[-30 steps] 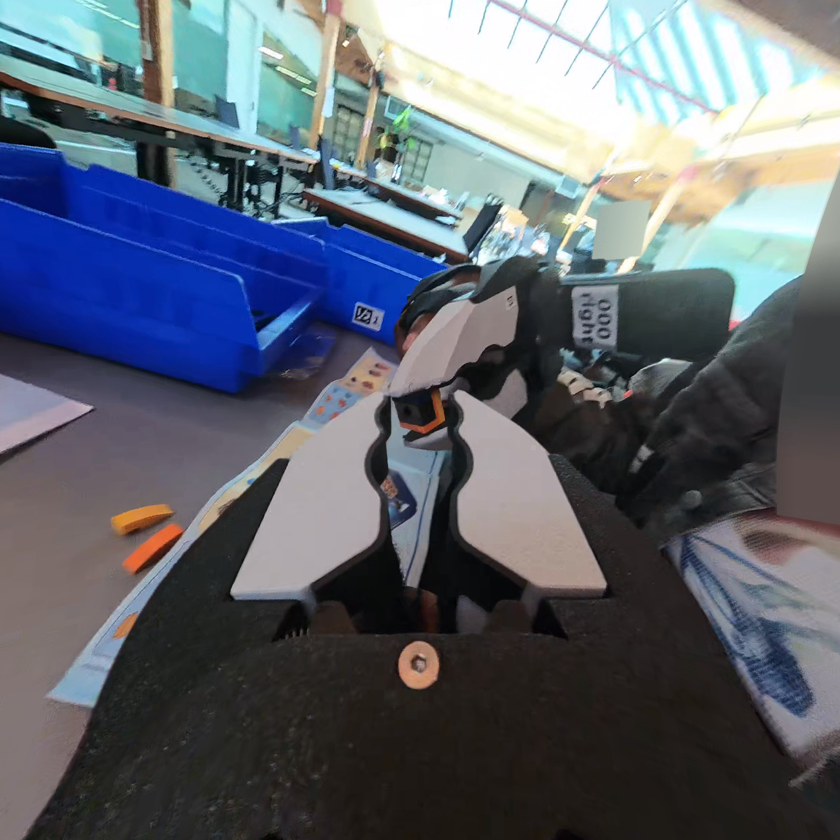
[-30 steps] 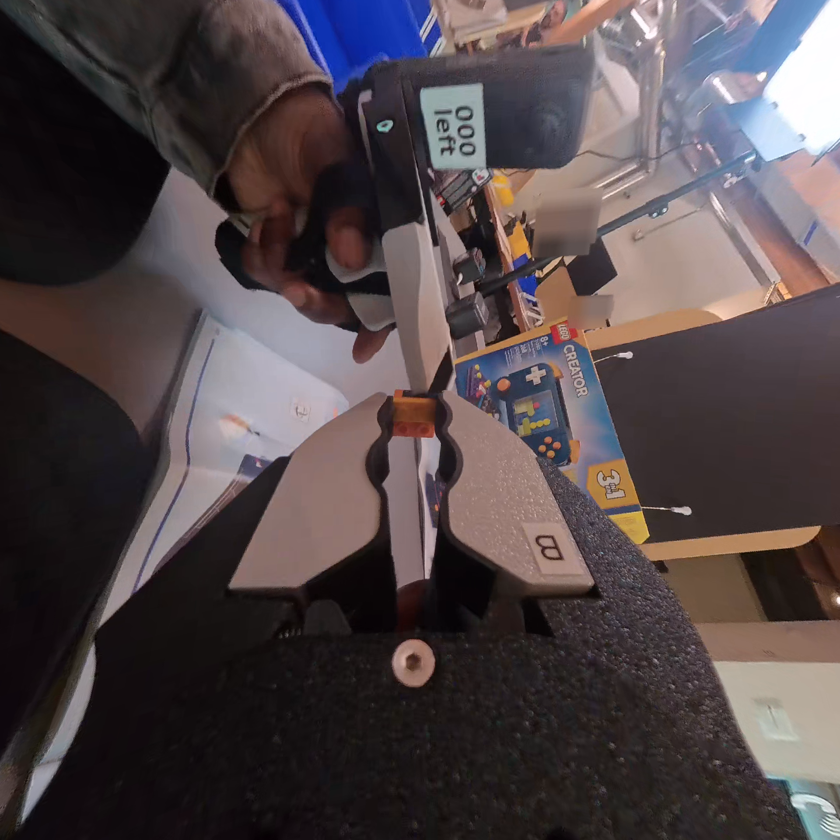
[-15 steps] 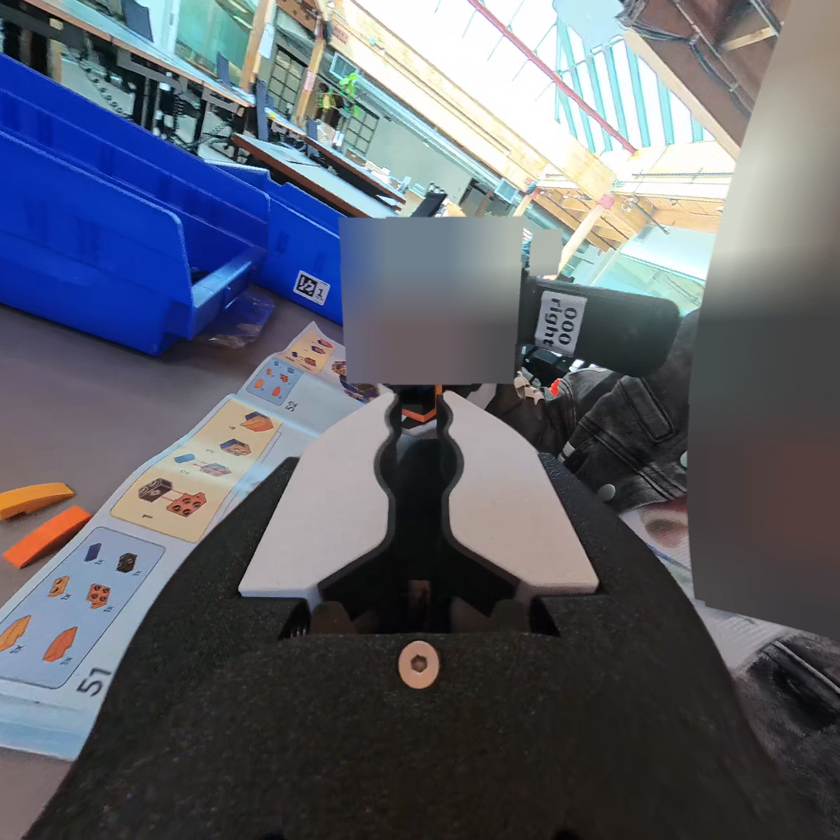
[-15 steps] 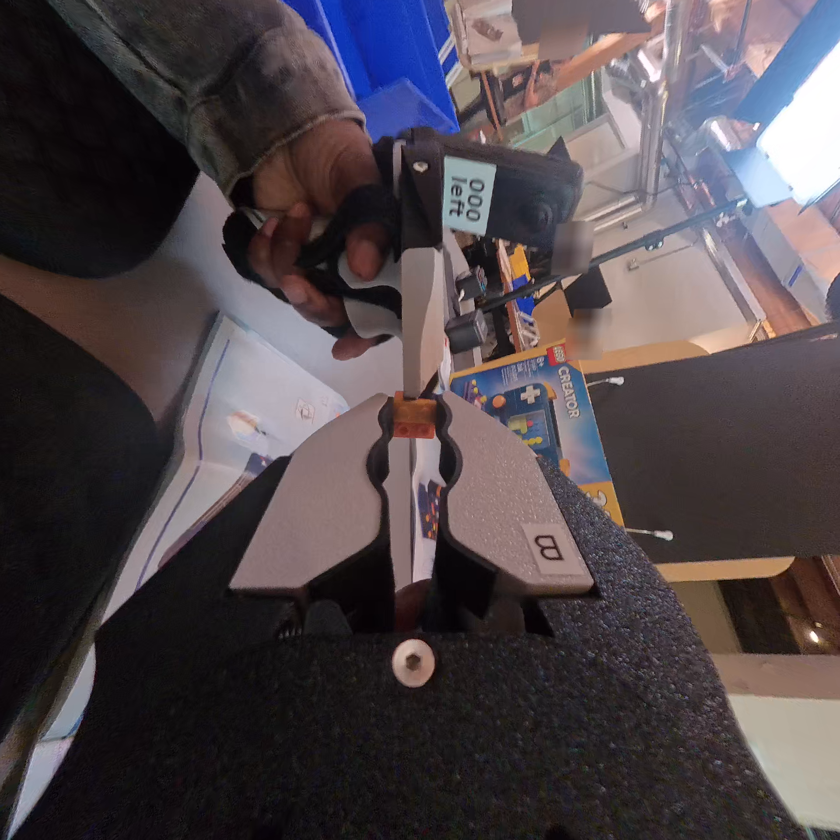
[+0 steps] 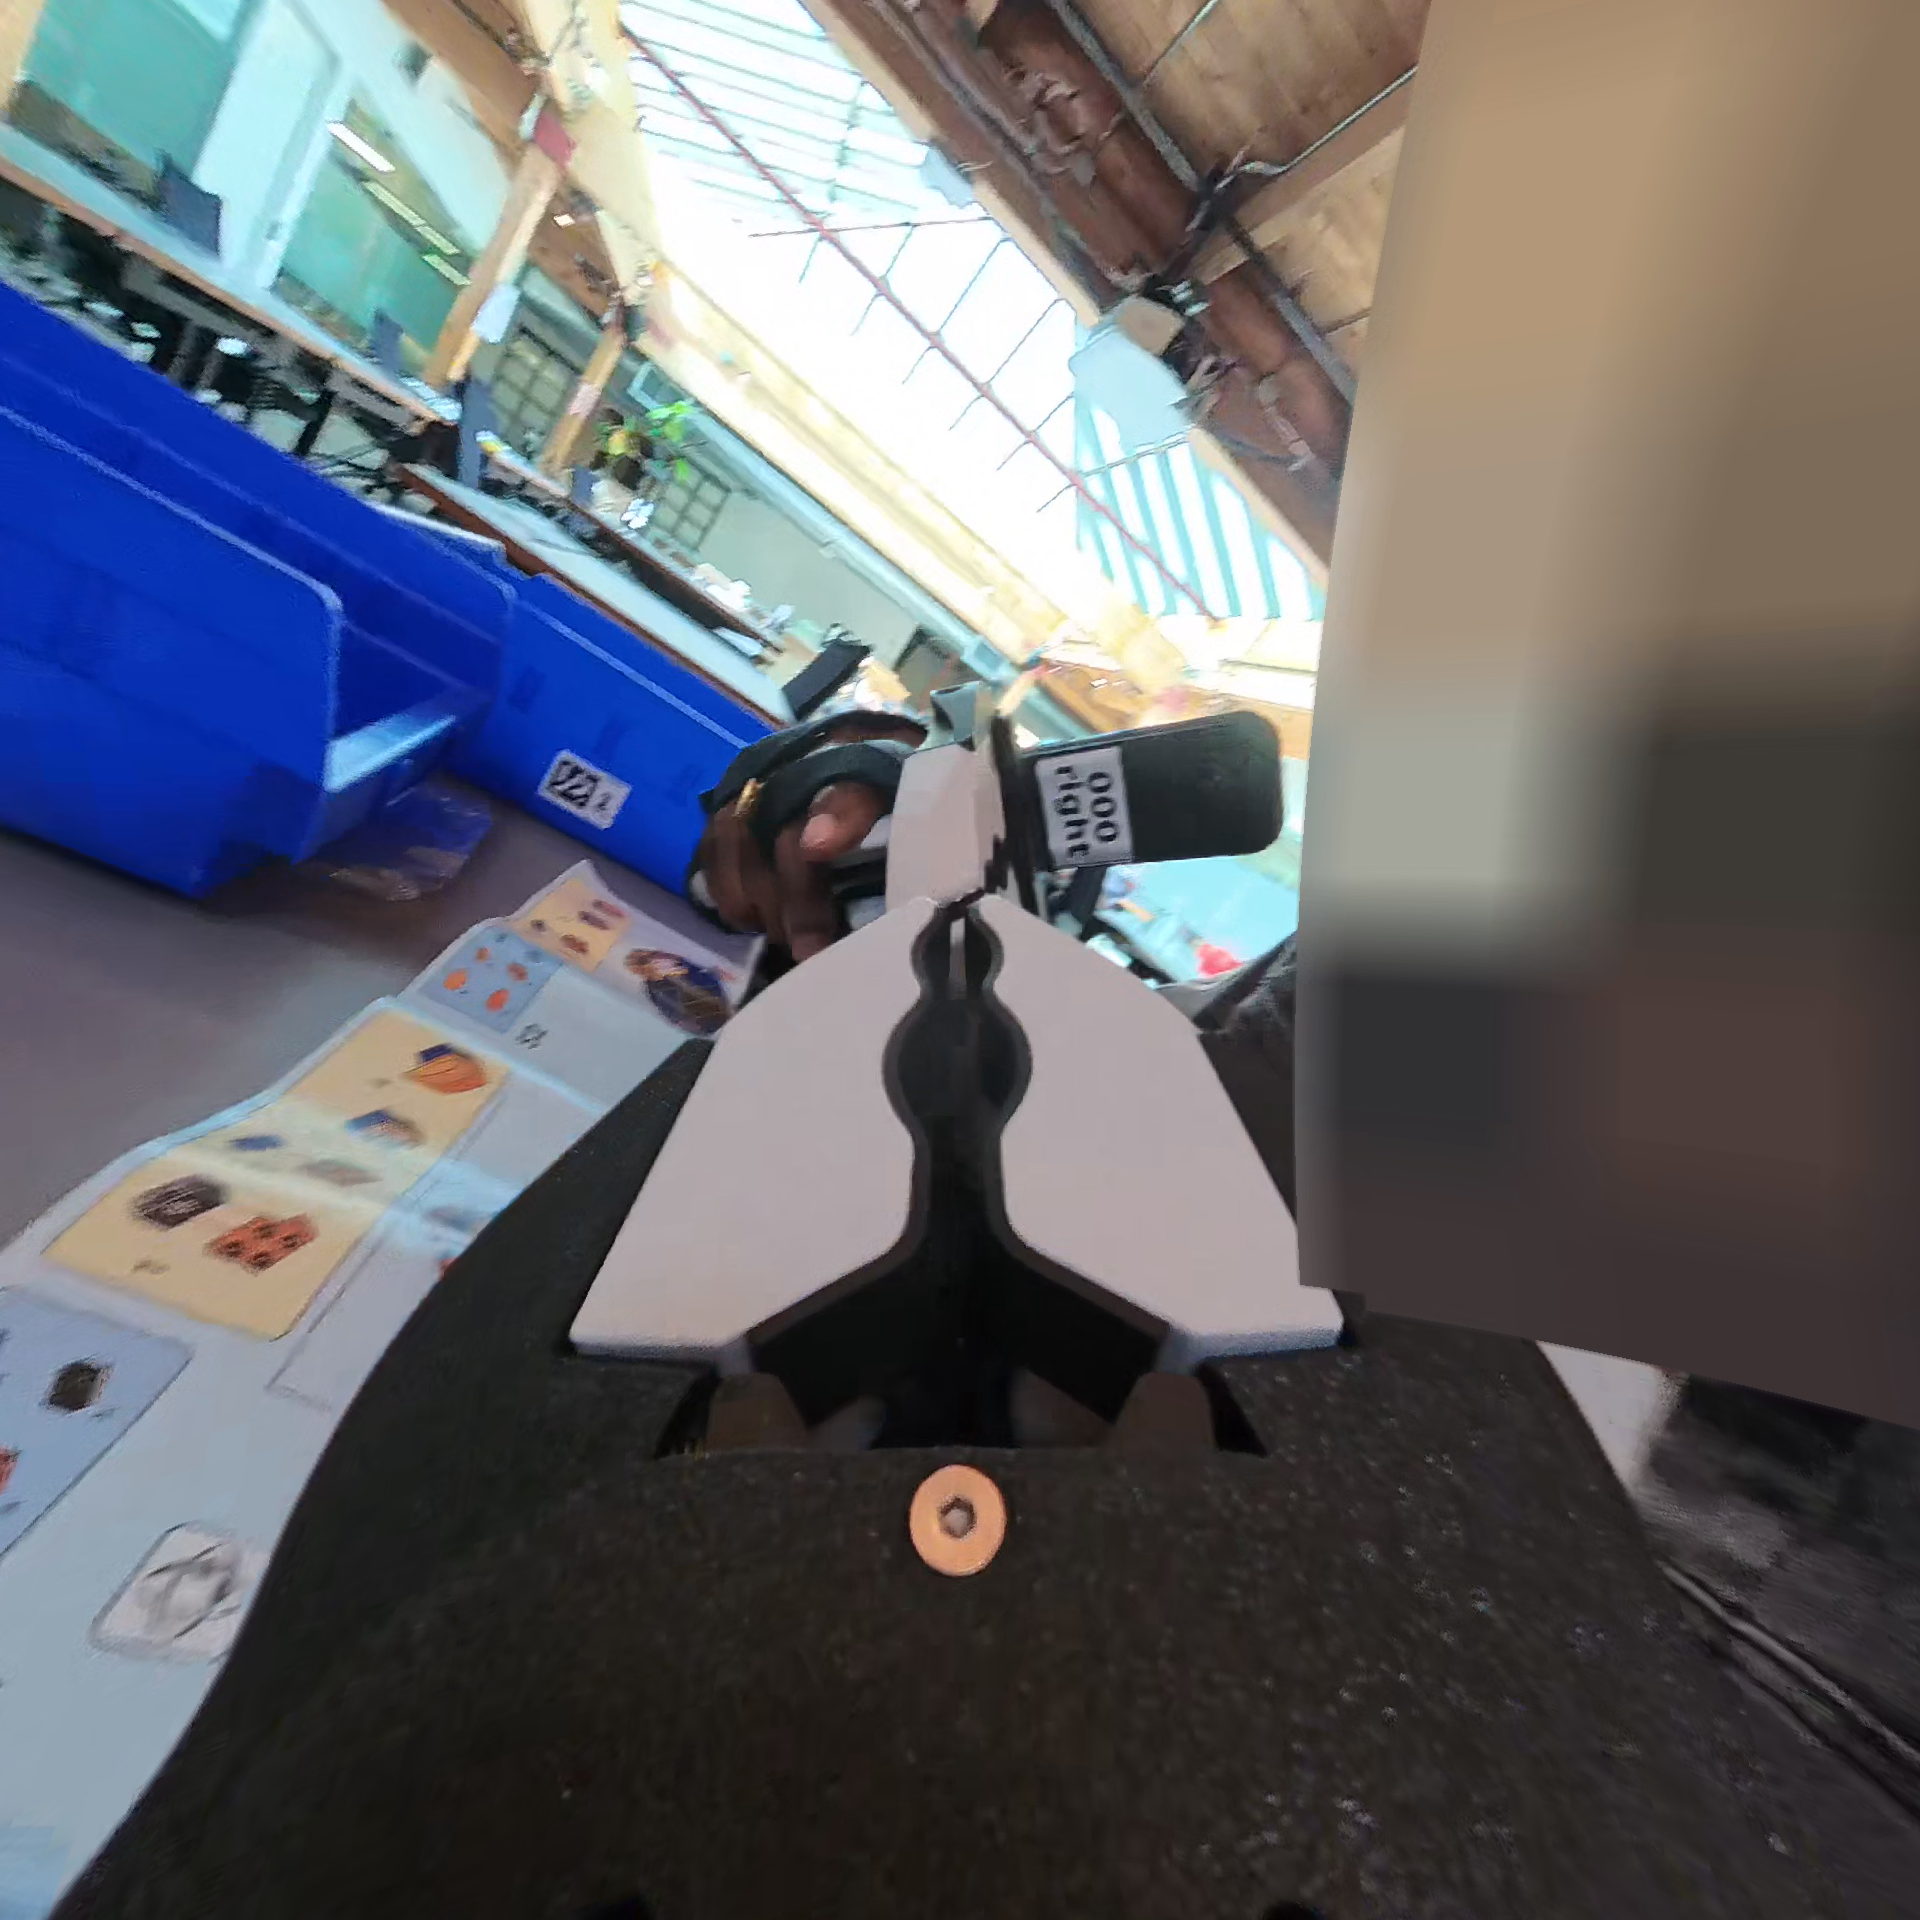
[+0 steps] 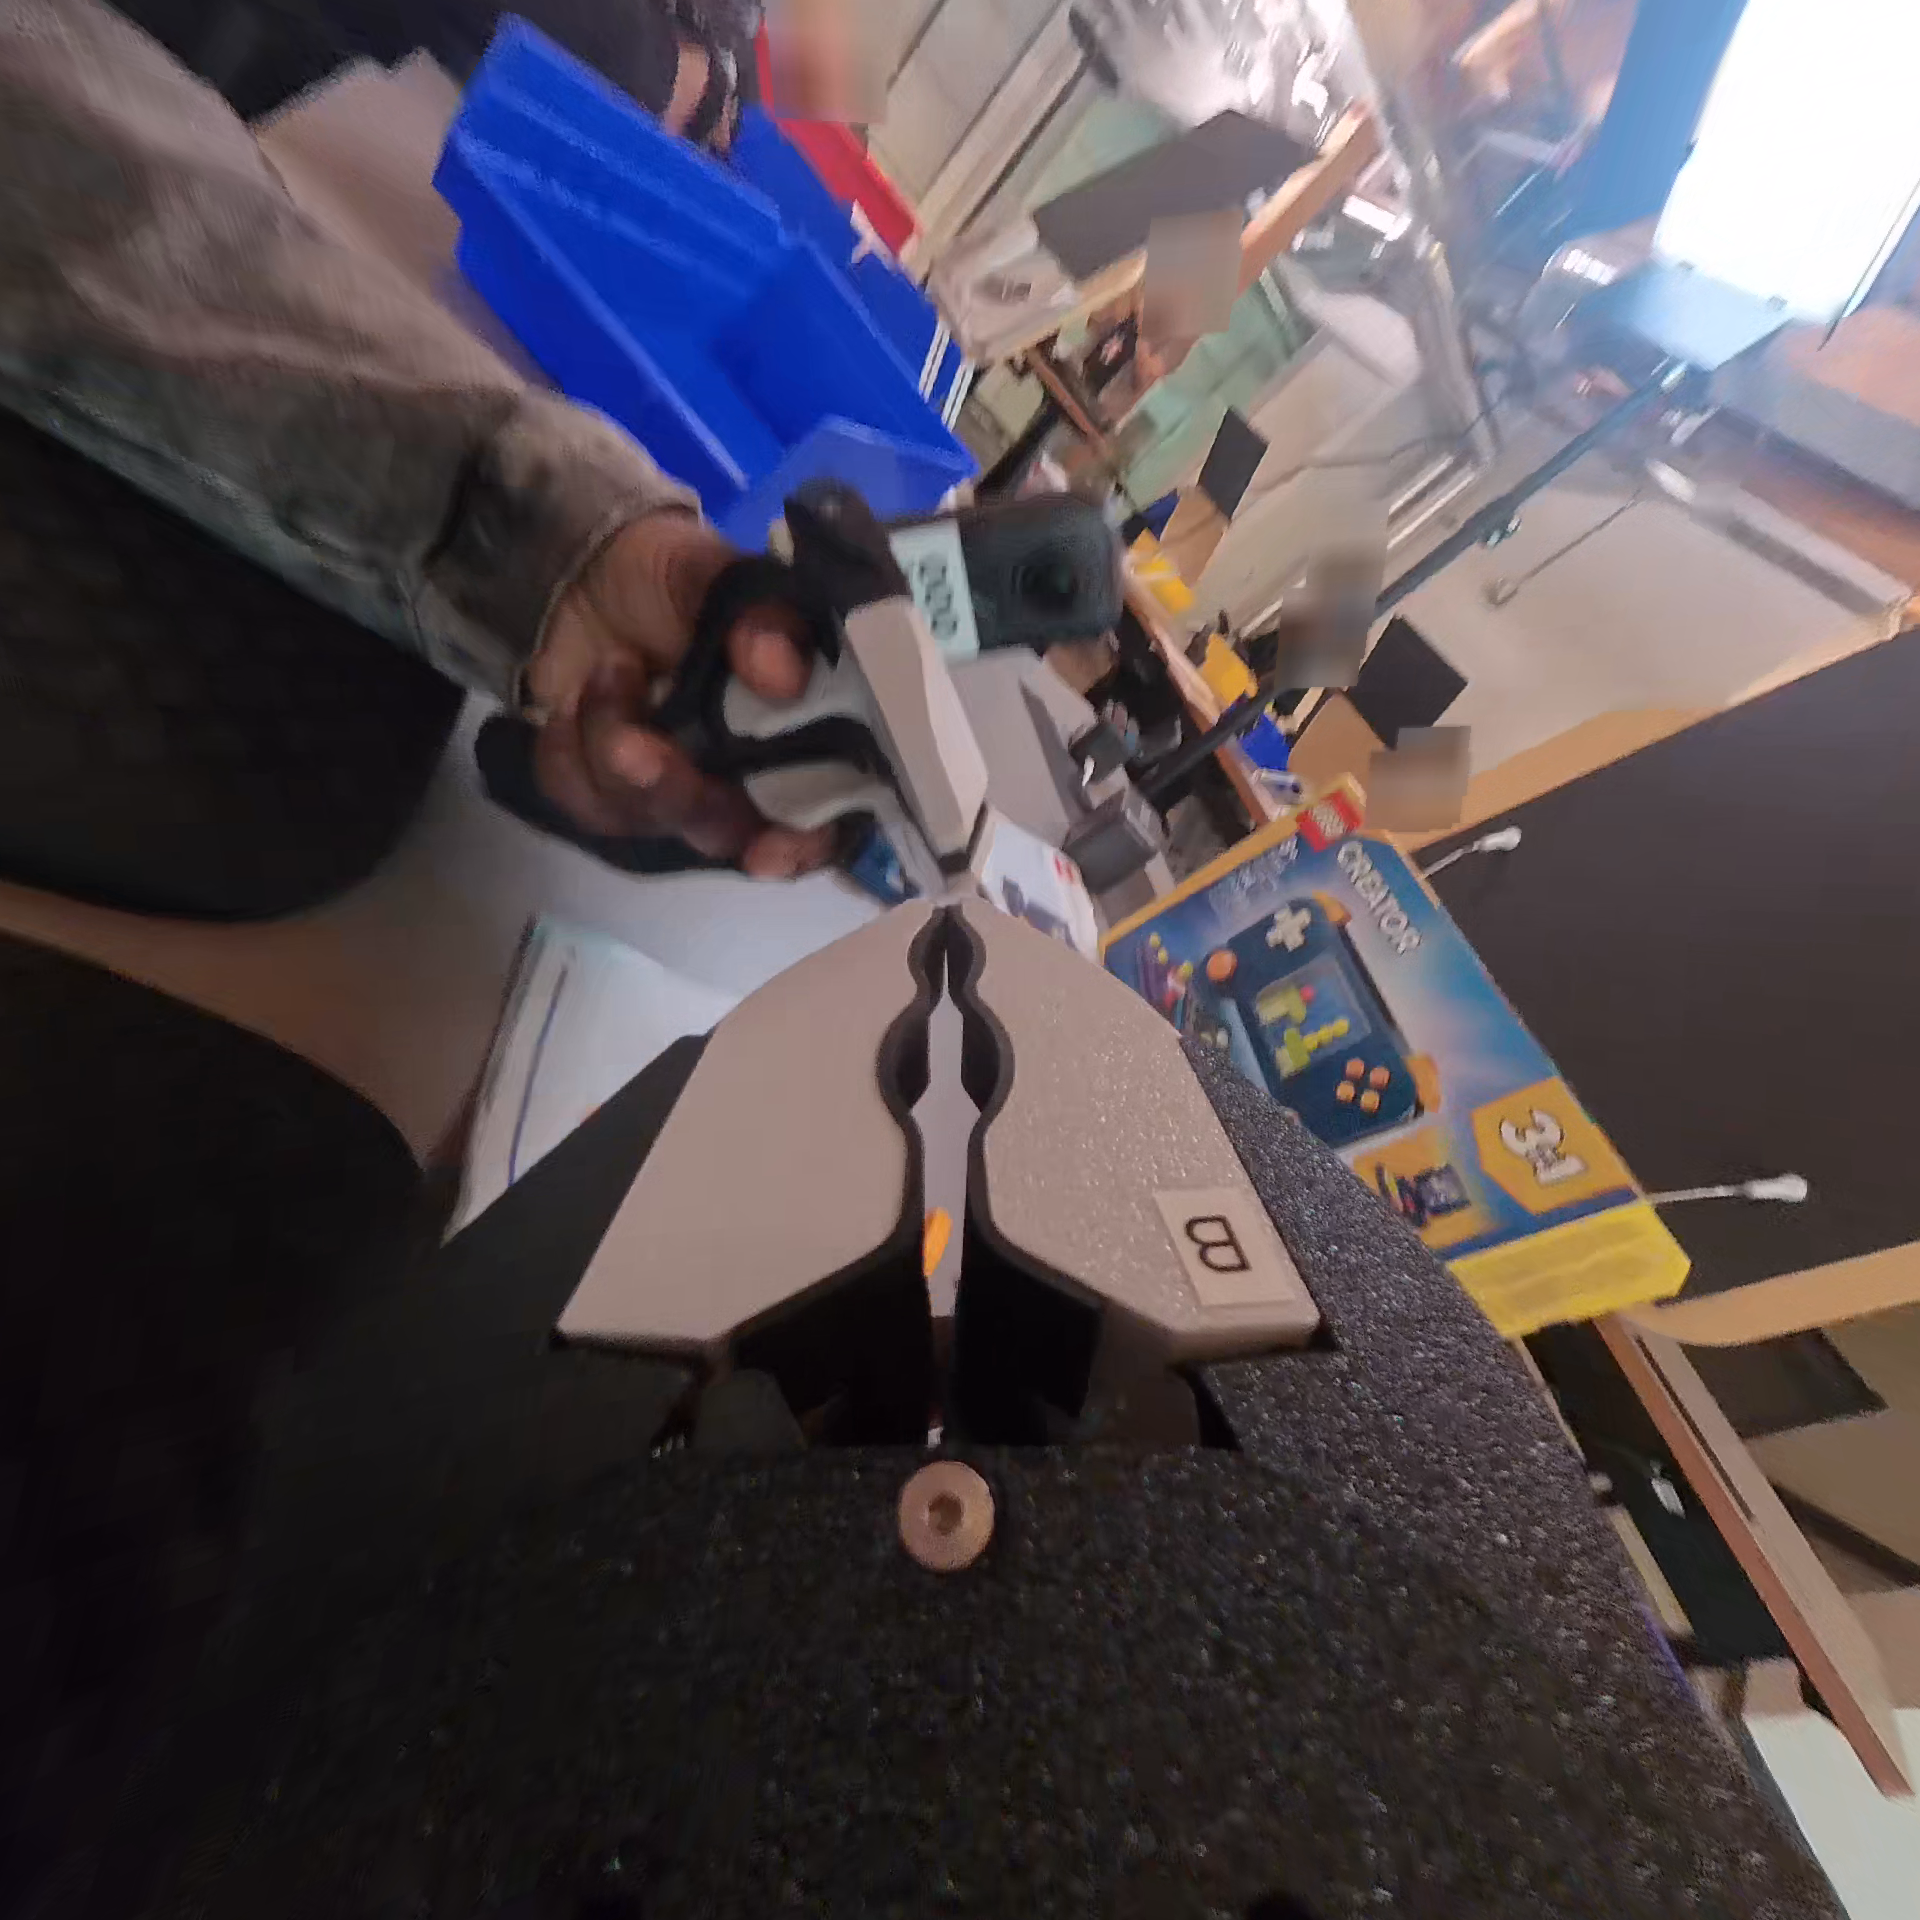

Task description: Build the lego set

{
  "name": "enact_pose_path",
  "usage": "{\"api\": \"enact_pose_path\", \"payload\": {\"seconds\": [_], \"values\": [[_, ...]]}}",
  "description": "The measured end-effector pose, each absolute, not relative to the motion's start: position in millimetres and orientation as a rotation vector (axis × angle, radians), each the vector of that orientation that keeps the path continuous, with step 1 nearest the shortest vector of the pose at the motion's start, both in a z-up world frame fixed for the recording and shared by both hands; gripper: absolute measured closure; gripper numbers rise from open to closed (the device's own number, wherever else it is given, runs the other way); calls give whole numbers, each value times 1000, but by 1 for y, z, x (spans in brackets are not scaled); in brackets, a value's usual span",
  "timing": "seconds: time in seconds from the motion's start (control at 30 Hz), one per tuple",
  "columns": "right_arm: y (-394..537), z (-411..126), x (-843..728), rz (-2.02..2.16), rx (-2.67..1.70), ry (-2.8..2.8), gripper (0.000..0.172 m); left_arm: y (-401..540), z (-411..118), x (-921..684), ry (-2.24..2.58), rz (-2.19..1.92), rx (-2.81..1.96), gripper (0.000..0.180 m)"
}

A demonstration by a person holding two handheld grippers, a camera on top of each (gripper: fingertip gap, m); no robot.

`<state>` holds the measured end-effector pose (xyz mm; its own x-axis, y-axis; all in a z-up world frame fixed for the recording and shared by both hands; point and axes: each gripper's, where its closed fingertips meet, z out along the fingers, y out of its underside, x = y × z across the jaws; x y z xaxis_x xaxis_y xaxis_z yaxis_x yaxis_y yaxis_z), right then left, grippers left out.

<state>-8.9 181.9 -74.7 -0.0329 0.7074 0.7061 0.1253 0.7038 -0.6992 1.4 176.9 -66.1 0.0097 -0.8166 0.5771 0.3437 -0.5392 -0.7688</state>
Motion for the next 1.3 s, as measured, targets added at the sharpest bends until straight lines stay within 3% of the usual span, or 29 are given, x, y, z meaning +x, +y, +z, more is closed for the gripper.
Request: {"api": "enact_pose_path", "payload": {"seconds": [0.1, 0.3, 0.43, 0.7, 0.87, 1.0, 1.2, 1.3], "values": [[210, -101, 2, 531, -901, -1642, 172, 191, -76, -11, 554, -1416, -1496, 174], [195, -151, -10, 901, -1300, -1805, 135, 221, -87, -65, 582, -718, -1633, 166], [196, -189, -27, 700, -1466, -1928, 135, 229, -92, -73, 501, -731, -1658, 166], [192, -208, -36, 536, -1764, -1822, 133, 231, -94, -74, 477, -733, -1655, 166], [195, -209, -40, 501, -1809, -1766, 147, 231, -93, -76, 468, -725, -1648, 166], [197, -204, -40, 484, -1689, -1815, 150, 228, -90, -72, 475, -780, -1631, 166], [170, -84, -21, 608, -549, -1619, 151, 195, -45, -61, 330, -1540, -1372, 160], [164, -59, -4, 683, -445, -1571, 151, 178, -41, -44, 400, -1760, -1332, 153]]}}
